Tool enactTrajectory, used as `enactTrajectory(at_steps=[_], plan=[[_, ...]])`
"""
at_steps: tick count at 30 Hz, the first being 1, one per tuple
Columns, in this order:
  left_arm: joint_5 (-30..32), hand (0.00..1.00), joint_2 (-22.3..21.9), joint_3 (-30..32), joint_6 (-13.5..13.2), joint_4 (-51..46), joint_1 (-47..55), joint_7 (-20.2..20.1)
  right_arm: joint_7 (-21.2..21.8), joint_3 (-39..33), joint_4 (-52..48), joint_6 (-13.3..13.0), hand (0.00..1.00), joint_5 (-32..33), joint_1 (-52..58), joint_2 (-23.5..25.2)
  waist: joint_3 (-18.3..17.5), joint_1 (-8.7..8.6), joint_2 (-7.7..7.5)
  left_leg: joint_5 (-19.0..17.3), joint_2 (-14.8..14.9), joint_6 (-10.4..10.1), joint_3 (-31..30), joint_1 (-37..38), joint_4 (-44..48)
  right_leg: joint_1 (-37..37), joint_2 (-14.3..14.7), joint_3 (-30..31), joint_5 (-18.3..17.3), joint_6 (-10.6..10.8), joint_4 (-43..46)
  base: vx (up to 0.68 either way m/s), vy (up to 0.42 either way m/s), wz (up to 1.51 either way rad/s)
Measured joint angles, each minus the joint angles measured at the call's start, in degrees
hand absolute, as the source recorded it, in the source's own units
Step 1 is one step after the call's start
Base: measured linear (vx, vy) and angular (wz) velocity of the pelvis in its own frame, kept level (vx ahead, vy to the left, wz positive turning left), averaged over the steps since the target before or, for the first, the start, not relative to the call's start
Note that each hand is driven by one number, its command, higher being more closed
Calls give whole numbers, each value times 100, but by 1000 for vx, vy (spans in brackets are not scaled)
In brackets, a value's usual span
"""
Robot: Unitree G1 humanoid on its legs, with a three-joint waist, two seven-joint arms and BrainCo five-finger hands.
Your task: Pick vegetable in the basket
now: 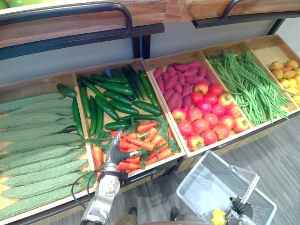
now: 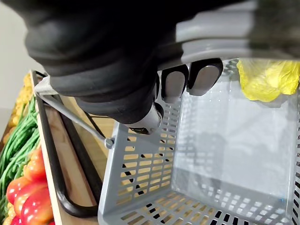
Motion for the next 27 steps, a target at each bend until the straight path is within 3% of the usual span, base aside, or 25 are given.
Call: enactTrajectory(at_steps=[4, 7, 12, 13, 19, 27], plan=[[662, 0, 376, -211, 132, 596, -729, 15, 131, 162, -1, -66, 100, 235, -297, -182, 56, -105, 33, 151, 27, -29, 134, -356, -76, -456, 46, 84, 175, -58, -8, -98, -12, -15], [1197, 0, 587, -278, 320, 974, -1429, 14, 181, 331, -2, -133, 100, 362, -635, -339, 299, -226, 62, 297, 43, -18, 188, -633, -134, -777, 75, 171, 358, -73, -33, -143, -18, -12], [1796, 0, 834, -297, 427, 1252, -1991, 23, 254, 367, -42, -252, 100, 401, -911, -382, 546, -232, 115, 358, 112, -60, 301, -787, -157, -911, 155, 330, 623, -83, -250, -110, -22, -16], [1870, 100, 860, -300, 430, 1288, -2079, 16, 255, 372, -61, -253, 100, 401, -925, -420, 557, -215, 121, 380, 118, -69, 321, -825, -173, -967, 161, 341, 642, -86, -249, -72, -24, -7], [2166, 100, 989, -283, 437, 1350, -2595, 16, 253, 384, -341, -262, 100, 410, -938, -591, 750, -150, 119, 494, 129, -52, 394, -823, -289, -1005, 174, 385, 744, -86, -333, -35, -15, -4], [2143, 100, 973, -277, 478, 1587, -2741, -107, 266, 415, -473, -263, 100, 404, -1013, -591, 928, -234, 110, 510, 105, -28, 436, -753, -311, -960, 165, 479, 772, -56, -384, -3, -2, -5]])
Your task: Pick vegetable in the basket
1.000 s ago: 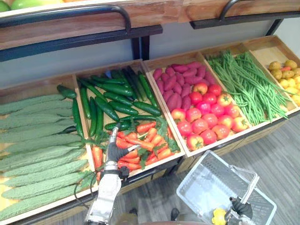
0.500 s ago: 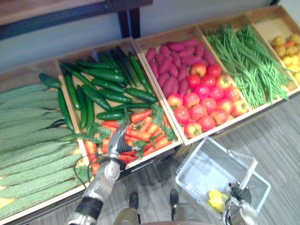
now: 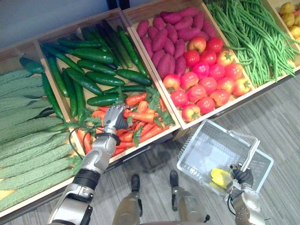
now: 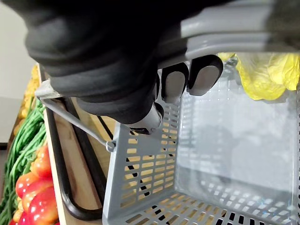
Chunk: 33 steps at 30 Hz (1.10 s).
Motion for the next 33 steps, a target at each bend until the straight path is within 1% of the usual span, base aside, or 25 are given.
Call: enactTrajectory(at_steps=[4, 9, 12, 13, 14, 16, 17, 18, 21, 23, 24, 27, 31, 33], plan=[[-22, 100, 7, 15, 43, 16, 45, -138, -2, 64, 0, 0, 100, 0, -12, 1, 100, -26, 0, -1, -7, 2, -9, 93, -22, 98, 1, 9, 1, 2, -44, 2, -1, -1], [-24, 100, 12, 126, 135, -60, 203, -107, 19, 65, 5, -1, 100, -5, -11, 3, 119, -45, -1, -1, -57, 7, -13, 181, -73, 167, 11, 36, 10, 5, -84, 2, 1, -2], [-27, 100, 15, 443, 205, -322, 510, -77, 109, 67, 27, -2, 100, -14, 2, 18, 119, -96, -1, -2, -66, 9, 0, 335, -156, 313, 37, 64, 38, 7, -200, 14, -11, -5], [-36, 100, 15, 616, 260, -500, 623, 14, 112, 67, 32, -3, 100, -20, 14, 25, 119, -104, -1, -2, -66, 10, 0, 345, -170, 342, 40, 69, 61, 7, -248, 0, 0, 0], [-38, 100, 15, 709, 279, -600, 664, 43, 111, 66, 34, -3, 100, -19, 20, 25, 119, -104, -1, -2, -67, 10, 0, 346, -175, 343, 41, 73, 65, 7, -258, 0, 0, 0], [-110, 100, 21, 1041, 306, -1024, 839, 236, 108, 45, 77, -3, 100, -19, 35, 70, 119, -95, -1, -1, -69, 11, -2, 414, -203, 411, 42, 75, 66, 7, -286, 0, 0, 0], [-157, 100, 20, 1100, 322, -1138, 881, 282, 110, 47, 95, -3, 100, -19, 40, 87, 118, -92, -1, -1, -68, 11, -2, 455, -212, 459, 43, 74, 67, 7, -311, 0, 0, 0], [-235, 100, 18, 1219, 337, -1458, 971, 390, 110, 45, 155, -3, 100, -20, 42, 123, 118, -96, -1, -2, -69, 12, -17, 535, -219, 562, 43, 67, 70, 2, -352, 0, 0, 0], [-385, 100, -18, 1252, 335, -2071, 1065, 601, 108, 27, 237, -3, 100, -28, 41, 188, 116, -76, -1, -5, -73, 14, -30, 569, -223, 605, 39, 59, 70, 2, -368, 3, -2, 1], [-513, 100, -236, 1273, 307, -2615, 1202, 762, 109, 26, 238, -3, 100, -40, 38, 293, 111, -76, 0, -5, -77, 15, -28, 622, -228, 649, 39, 71, 70, 3, -367, 0, 0, 0], [-554, 100, -310, 1273, 280, -2734, 1265, 786, 109, 28, 241, -2, 100, -44, 38, 317, 112, -78, 0, -6, -77, 17, -28, 654, -230, 681, 39, 71, 70, 3, -375, 0, 0, 0], [-747, 100, -718, 1207, 183, -3227, 1511, 924, 113, 34, 245, -2, 100, -82, 80, 385, 80, -84, 1, -21, -74, 31, -11, 776, -236, 801, 45, 94, 70, 3, -394, -7, -2, -2], [-1038, 100, -963, 1147, 37, -3593, 1775, 1012, 112, 81, 245, 1, 100, -122, 94, 428, -49, -56, 2, -31, -67, 43, 132, 864, -258, 808, 65, 246, 98, 32, -395, -27, -5, -19], [-1272, 100, -1109, 978, -31, -3902, 1965, 1020, 105, 80, 244, 2, 100, -144, 122, 463, -88, -35, -6, -65, -59, 58, 290, 1030, -263, 903, 82, 376, 113, 51, -403, -15, 10, -30]])
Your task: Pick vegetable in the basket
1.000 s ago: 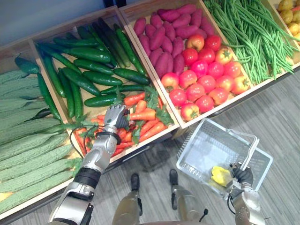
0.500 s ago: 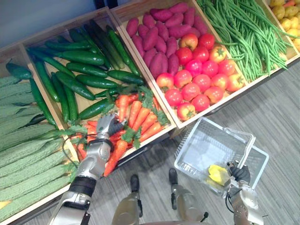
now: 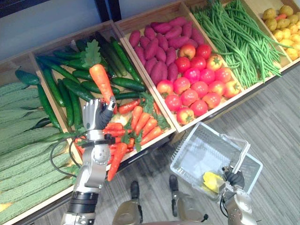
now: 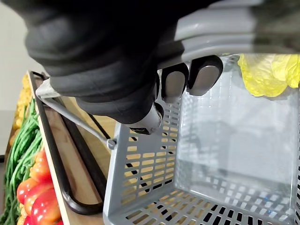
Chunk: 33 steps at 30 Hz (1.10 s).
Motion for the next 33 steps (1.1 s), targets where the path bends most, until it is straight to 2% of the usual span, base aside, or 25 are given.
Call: enactTrajectory(at_steps=[3, 6, 8, 10, 11, 12, 13, 14, 15, 17, 18, 19, 20, 21, 22, 24, 25, 26, 27, 28, 29, 30, 32, 33], plan=[[-211, 100, -264, -163, -129, -399, 332, 11, -11, 35, -59, 7, 100, -92, -20, 75, -130, 29, -9, -171, 32, 12, 407, 147, 119, -6, 66, 372, 63, 37, -4, -23, 25, -76], [-557, 100, -360, -311, -270, -591, 437, 28, -112, 239, -310, 22, 100, -198, -120, 64, -161, 42, -18, -569, 166, 6, 1118, 174, 561, -140, 185, 916, 136, 127, -100, -57, 36, -124], [-713, 100, -364, -339, -318, -590, 439, 15, -160, 339, -398, 55, 100, -286, -236, 73, -243, 40, 19, -764, 344, -7, 1628, 168, 795, -212, 136, 447, -39, -142, -271, -31, 7, -144], [-819, 100, -384, -326, -371, -585, 421, 2, -243, 514, -473, 56, 100, -427, -369, 73, -302, 31, 25, -927, 662, -74, 2324, 275, 1007, -398, -115, -1234, -55, -526, -159, 57, -32, -147], [-848, 100, -398, -318, -371, -582, 421, -5, -271, 538, -472, 56, 100, -463, -402, 75, -306, 31, 28, -959, 720, -104, 2463, 334, 1040, -390, -195, -1681, -37, -592, -122, 72, -32, -136], [-914, 100, -424, -282, -371, -581, 426, -9, -286, 592, -481, 56, 100, -571, -449, 83, -322, 40, 46, -1005, 836, -178, 2730, 480, 1082, -366, -298, -2455, 68, -745, -61, 112, -61, -107], [-922, 100, -446, -273, -371, -579, 426, -12, -287, 660, -512, 56, 100, -608, -459, 82, -337, 39, 59, -1030, 884, -217, 2843, 563, 1096, -338, -306, -2698, 203, -801, -15, 165, -85, -132], [-951, 100, -501, -284, -378, -565, 427, -29, -287, 777, -635, 57, 100, -676, -448, 88, -350, 27, 69, -1076, 921, -293, 3015, 759, 1103, -311, -226, -2665, 532, -544, -3, 214, -143, -121], [-952, 100, -588, -308, -390, -507, 429, -44, -277, 848, -729, 59, 100, -775, -461, 82, -366, 27, 168, -1100, 1049, -330, 3133, 882, 1153, -307, -36, -2440, 513, -517, -9, 190, -139, -137], [-967, 100, -698, -457, -433, -336, 392, -75, -285, 1145, -954, 68, 100, -927, -479, 42, -412, 12, 252, -1122, 1423, -290, 3312, 957, 1825, -282, 279, -1993, 402, -653, 16, 232, -190, -147], [-1012, 100, -696, -578, -447, -209, 383, -156, -294, 1272, -1132, 72, 100, -995, -492, 20, -407, 13, 284, -1090, 1739, -220, 3235, 851, 2572, -190, 474, -1702, 343, -731, 25, 223, -163, -131], [-1019, 100, -696, -672, -448, -113, 383, -168, -309, 1337, -1207, 72, 100, -1005, -499, -2, -408, 3, 296, -1009, 1894, -82, 3114, 764, 3004, -123, 547, -1589, 306, -778, 27, 289, -148, -130], [-1043, 100, -713, -897, -447, 148, 355, -174, -378, 1501, -1431, 72, 100, -1006, -518, -90, -412, 6, 304, -1086, 1968, 214, 2449, 428, 3888, 13, 638, -1273, 218, -838, 52, 190, -59, -98], [-1080, 100, -715, -988, -449, 208, 354, -186, -396, 1540, -1527, 72, 100, -1006, -557, -121, -414, 8, 308, -1214, 1860, 265, 2137, 266, 4091, 51, 652, -1137, 186, -858, 52, 260, -40, -110], [-1118, 100, -724, -1078, -449, 279, 363, -223, -403, 1613, -1642, 71, 100, -1005, -640, -192, -414, 16, 308, -1414, 1608, 288, 1659, 16, 4231, 101, 666, -908, 110, -929, 53, 172, 51, -112], [-1143, 100, -725, -1199, -449, 452, 381, -288, -393, 1857, -1817, 66, 100, -997, -950, -238, -408, 108, 317, -1752, 955, 242, 769, -452, 4046, 260, 695, -252, 65, -964, 43, 160, 96, -147], [-1153, 100, -728, -1240, -450, 505, 380, -294, -380, 1928, -1843, 50, 100, -996, -1006, -248, -408, 134, 330, -1756, 813, 235, 632, -535, 3890, 309, 695, -98, 60, -967, 40, 123, 126, -139], [-1205, 100, -731, -1365, -454, 577, 378, -333, -375, 2049, -1892, 24, 100, -987, -1074, -291, -417, 180, 379, -1743, 552, 213, 361, -662, 3502, 384, 694, 161, 47, -949, 45, 117, 161, -121], [-1221, 100, -748, -1498, -459, 650, 386, -411, -373, 2137, -1946, 24, 100, -989, -1120, -332, -451, 188, 465, -1692, 374, 154, 88, -772, 2968, 413, 707, 343, 38, -862, 60, 113, 179, -110], [-1237, 100, -759, -1575, -460, 679, 383, -416, -374, 2171, -1991, 24, 100, -989, -1125, -360, -472, 193, 524, -1613, 338, 85, 1, -803, 2678, 407, 735, 432, 39, -774, 68, 84, 226, -97], [-1240, 100, -830, -1673, -467, 743, 390, -442, -371, 2287, -2052, 24, 100, -987, -1123, -458, -514, 186, 725, -1290, 354, 33, -108, -796, 2191, 400, 873, 592, 2, -644, 59, 78, 258, -89], [-1240, 100, -901, -1698, -469, 831, 388, -491, -362, 2367, -2037, 44, 100, -987, -1115, -485, -525, 202, 755, -1095, 390, 133, -21, -722, 2192, 419, 892, 747, -44, -604, 59, 120, 286, -91], [-1238, 100, -882, -1796, -462, 1034, 310, -544, -247, 2511, -2102, 52, 100, -960, -1095, -444, -571, 147, 666, -1026, 247, 176, 222, -523, 1796, 456, 704, 789, -22, -443, -30, 144, 191, -49], [-1239, 100, -891, -1869, -458, 1187, 172, -637, -189, 2547, -2107, 68, 100, -904, -1090, -447, -575, 146, 640, -890, 157, 272, 370, -419, 1561, 434, 596, 829, -4, -377, -70, 121, 118, -24]])
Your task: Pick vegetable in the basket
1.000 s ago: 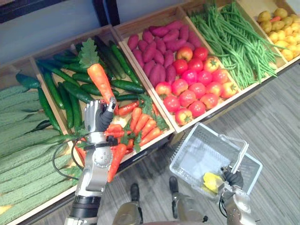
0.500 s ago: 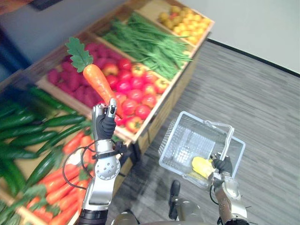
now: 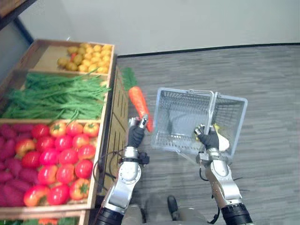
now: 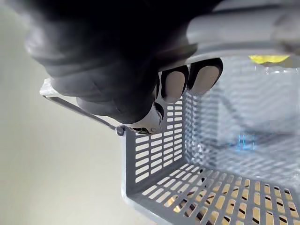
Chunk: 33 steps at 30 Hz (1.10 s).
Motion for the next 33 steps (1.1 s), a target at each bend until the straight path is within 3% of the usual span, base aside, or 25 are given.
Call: enactTrajectory(at_steps=[4, 10, 14, 15, 18, 24, 33], plan=[[13, 100, 3, -317, 25, 182, -125, -87, 94, 183, -4, 60, 100, 174, -5, 28, -10, 20, -26, 152, -183, 104, 283, 261, -520, 54, -189, 99, 141, 172, -334, 130, 116, -27], [92, 100, 6, -737, 120, 868, -155, -272, 188, 481, -4, 124, 100, 449, -19, 74, -19, -4, -50, 157, -220, 107, 499, 514, -860, 49, -176, 235, 168, 206, -372, 68, 52, -26], [120, 100, -7, -869, 156, 1405, -259, -260, 149, 627, -4, 158, 100, 849, -24, 104, -53, -25, -180, 186, -263, 124, 551, 521, -962, -13, -199, 248, 171, 211, -373, -5, 20, -8], [120, 0, -8, -880, 235, 1742, -374, -270, 150, 760, -22, 158, 100, 984, -24, 107, -74, -50, -216, 210, -276, 133, 558, 525, -1002, -29, -206, 248, 185, 231, -376, -31, 22, -4], [118, 0, 23, -871, 466, 2224, -468, -269, 170, 1094, -223, 176, 100, 1158, -23, 54, -79, -126, -279, 239, -287, 160, 584, 524, -1048, -32, -218, 243, 316, 271, -472, -46, 22, -7], [183, 0, -3, -873, 658, 2570, -648, -269, 328, 1365, -460, 177, 100, 1273, -22, 43, -106, -133, -413, 281, -365, 178, 592, 506, -1113, -37, -301, 218, 327, 270, -564, -58, 3, -2], [237, 0, -10, -874, 653, 2491, -726, -277, 432, 1421, -460, 195, 100, 1063, -1, 90, -115, -131, -431, 377, -391, 170, 549, 524, -1219, -41, -320, 156, 326, 271, -579, -18, -5, 3]])
